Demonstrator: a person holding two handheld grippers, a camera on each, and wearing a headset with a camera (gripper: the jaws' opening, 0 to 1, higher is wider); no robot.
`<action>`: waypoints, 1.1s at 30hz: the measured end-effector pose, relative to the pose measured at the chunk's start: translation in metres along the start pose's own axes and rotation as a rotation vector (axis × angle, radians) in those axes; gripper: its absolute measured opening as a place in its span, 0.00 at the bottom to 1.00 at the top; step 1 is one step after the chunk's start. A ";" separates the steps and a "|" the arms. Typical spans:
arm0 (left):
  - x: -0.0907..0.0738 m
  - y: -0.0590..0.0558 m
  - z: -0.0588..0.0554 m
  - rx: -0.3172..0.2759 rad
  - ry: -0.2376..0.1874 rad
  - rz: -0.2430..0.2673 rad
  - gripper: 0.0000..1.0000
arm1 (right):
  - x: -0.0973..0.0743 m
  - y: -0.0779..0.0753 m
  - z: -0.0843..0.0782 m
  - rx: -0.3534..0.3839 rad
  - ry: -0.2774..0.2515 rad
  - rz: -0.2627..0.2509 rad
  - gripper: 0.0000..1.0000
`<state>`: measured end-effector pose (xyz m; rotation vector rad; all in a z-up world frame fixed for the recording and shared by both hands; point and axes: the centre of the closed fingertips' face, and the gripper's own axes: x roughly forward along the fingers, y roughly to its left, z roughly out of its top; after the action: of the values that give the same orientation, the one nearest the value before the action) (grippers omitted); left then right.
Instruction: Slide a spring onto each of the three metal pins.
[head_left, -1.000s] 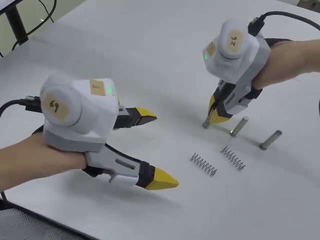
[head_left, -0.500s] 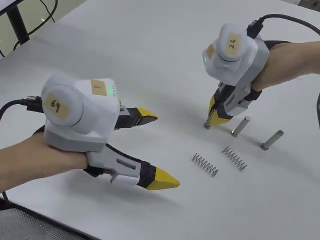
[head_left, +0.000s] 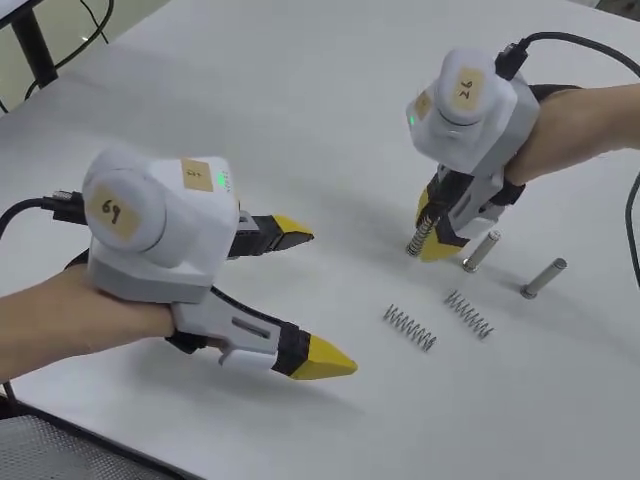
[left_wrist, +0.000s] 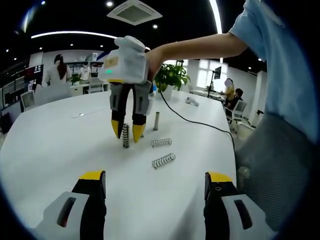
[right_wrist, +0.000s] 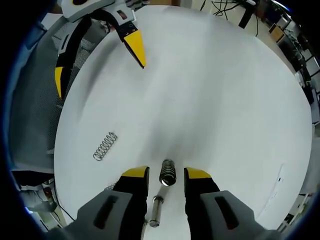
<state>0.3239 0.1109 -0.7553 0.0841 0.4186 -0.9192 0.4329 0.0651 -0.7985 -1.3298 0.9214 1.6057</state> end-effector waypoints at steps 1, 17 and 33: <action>0.000 0.000 0.000 0.000 0.001 0.000 0.78 | 0.000 -0.001 0.001 0.000 -0.005 -0.008 0.28; 0.000 0.000 0.000 -0.004 -0.001 -0.001 0.79 | -0.002 -0.007 0.004 0.055 -0.067 -0.040 0.64; -0.003 -0.001 0.003 0.000 0.000 -0.003 0.79 | -0.032 -0.007 0.012 0.204 -0.305 -0.114 0.75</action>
<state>0.3226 0.1124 -0.7516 0.0835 0.4185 -0.9222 0.4379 0.0746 -0.7654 -0.9487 0.7844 1.5294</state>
